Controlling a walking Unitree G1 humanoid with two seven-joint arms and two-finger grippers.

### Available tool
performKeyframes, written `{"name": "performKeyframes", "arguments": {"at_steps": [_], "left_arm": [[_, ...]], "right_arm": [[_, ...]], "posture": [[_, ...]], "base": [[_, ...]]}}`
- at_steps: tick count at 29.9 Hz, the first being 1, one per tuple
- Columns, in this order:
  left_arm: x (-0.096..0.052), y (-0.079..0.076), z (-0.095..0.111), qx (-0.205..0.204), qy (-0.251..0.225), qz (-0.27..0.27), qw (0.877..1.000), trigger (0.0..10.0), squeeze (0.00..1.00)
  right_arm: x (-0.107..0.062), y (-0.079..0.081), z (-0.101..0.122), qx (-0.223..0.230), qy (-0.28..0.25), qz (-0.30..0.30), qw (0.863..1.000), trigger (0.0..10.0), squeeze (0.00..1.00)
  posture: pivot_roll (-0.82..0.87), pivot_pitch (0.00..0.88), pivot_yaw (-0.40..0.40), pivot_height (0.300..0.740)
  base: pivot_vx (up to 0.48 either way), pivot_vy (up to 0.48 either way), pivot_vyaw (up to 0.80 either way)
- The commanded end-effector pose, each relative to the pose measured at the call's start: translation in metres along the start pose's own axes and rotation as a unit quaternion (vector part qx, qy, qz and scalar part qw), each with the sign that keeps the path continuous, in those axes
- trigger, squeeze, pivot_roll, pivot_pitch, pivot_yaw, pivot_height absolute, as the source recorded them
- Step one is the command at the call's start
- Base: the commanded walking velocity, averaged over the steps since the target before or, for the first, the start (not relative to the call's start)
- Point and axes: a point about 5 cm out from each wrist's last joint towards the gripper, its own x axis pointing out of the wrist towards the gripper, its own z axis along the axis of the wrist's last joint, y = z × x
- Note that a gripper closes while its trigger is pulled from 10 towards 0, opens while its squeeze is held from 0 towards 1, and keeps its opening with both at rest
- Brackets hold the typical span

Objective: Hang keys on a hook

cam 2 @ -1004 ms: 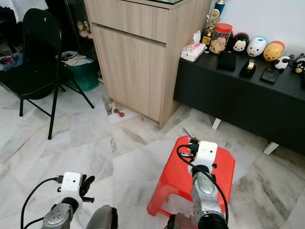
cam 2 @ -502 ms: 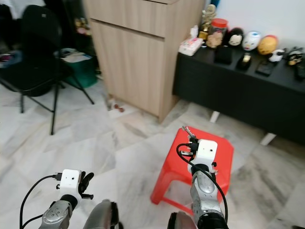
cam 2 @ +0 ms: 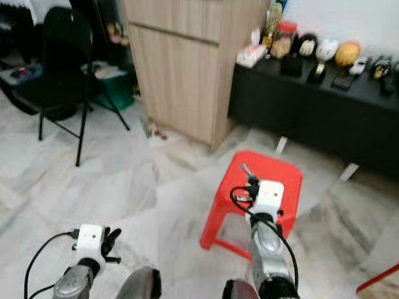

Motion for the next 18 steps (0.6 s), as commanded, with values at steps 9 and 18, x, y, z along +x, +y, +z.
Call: {"name": "performKeyframes", "arguments": {"at_steps": [9,18], "left_arm": [[0.001,0.0,0.0,0.001,0.001,0.0,1.0,10.0,0.0],[0.001,-0.001,0.001,0.0,0.001,-0.001,1.0,10.0,0.0]], "right_arm": [[0.003,-0.006,0.003,-0.013,0.001,-0.013,1.0,10.0,0.0],[-0.014,-0.018,-0.05,-0.114,0.207,0.05,0.97,10.0,0.0]], "posture": [[0.18,0.061,-0.054,0.74],[0.17,0.06,-0.055,0.74]], "base": [[0.0,0.0,0.0],[0.0,0.0,0.0]]}}
